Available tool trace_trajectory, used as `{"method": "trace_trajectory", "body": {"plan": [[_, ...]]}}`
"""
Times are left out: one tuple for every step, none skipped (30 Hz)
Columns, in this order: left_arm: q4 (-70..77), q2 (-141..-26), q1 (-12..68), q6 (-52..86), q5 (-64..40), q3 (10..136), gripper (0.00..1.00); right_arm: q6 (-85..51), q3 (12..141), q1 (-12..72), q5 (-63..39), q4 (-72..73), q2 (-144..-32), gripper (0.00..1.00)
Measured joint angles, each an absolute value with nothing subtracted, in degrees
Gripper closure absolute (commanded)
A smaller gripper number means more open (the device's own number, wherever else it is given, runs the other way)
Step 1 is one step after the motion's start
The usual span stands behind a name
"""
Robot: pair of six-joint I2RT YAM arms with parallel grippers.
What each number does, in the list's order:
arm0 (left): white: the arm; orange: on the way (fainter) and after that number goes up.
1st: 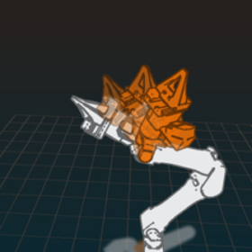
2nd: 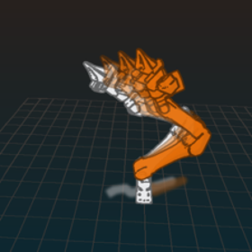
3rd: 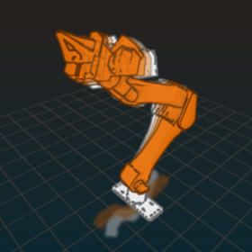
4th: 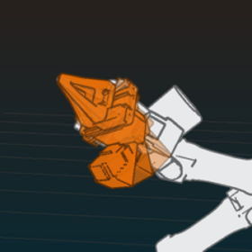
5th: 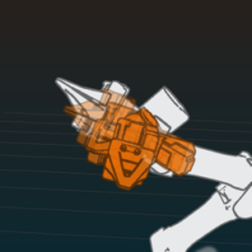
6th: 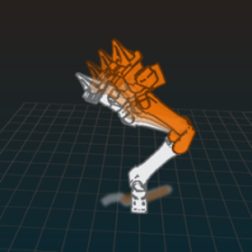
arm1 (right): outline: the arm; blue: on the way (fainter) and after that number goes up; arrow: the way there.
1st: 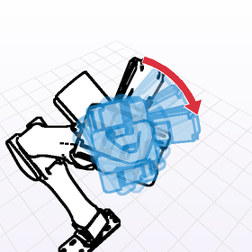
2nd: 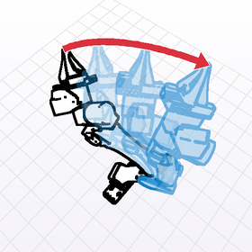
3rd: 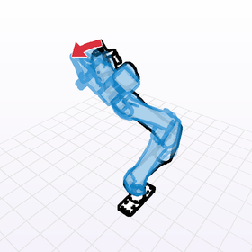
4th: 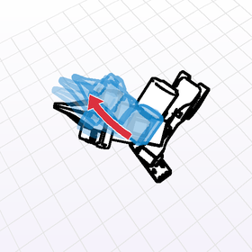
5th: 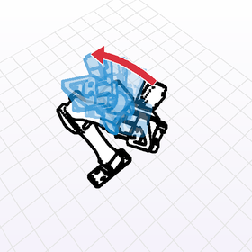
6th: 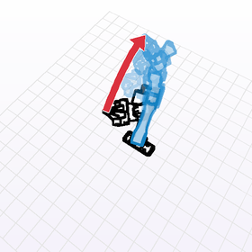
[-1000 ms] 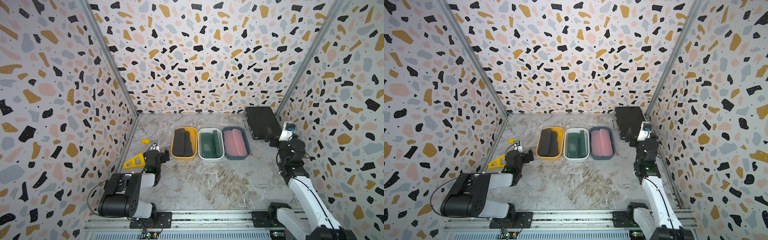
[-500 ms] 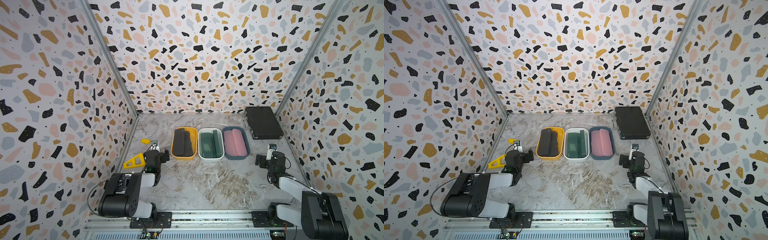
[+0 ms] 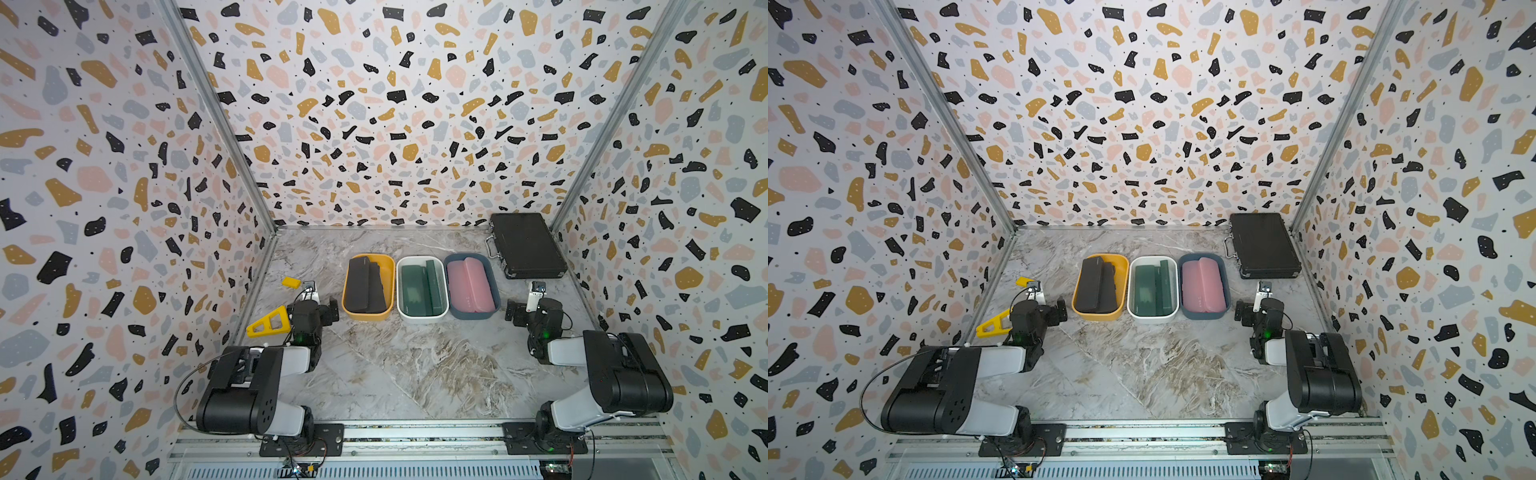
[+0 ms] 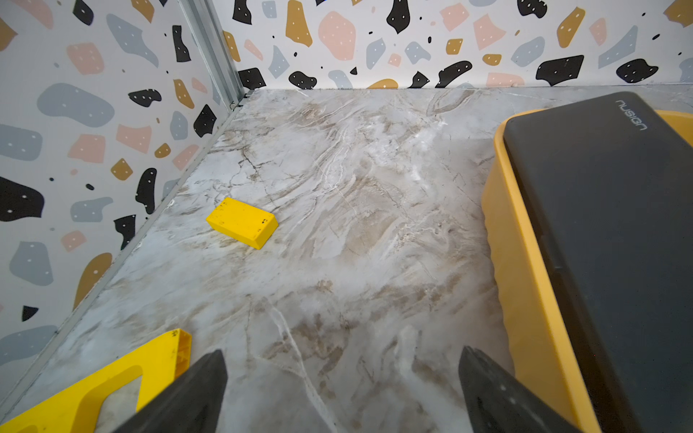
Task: Place the pencil cases by color into the storage box
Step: Reset both arms
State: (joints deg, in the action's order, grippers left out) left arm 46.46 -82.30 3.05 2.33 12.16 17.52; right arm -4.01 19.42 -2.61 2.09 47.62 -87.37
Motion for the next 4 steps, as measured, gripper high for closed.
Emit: {"method": "trace_trajectory", "body": {"plan": [[46.44, -82.30, 3.05, 2.33, 12.10, 17.52, 0.00, -3.97, 19.42, -2.61, 2.09, 47.94, -87.35, 0.00], [46.44, -82.30, 3.05, 2.33, 12.03, 17.52, 0.00, -3.95, 19.42, -2.61, 2.04, 48.29, -87.35, 0.00], [46.44, -82.30, 3.05, 2.33, 12.01, 17.52, 0.00, -3.92, 19.42, -2.61, 2.00, 48.58, -87.35, 0.00], [46.44, -82.30, 3.05, 2.33, 12.01, 17.52, 0.00, -3.90, 19.44, -2.61, 1.96, 48.80, -87.35, 0.00]]}}
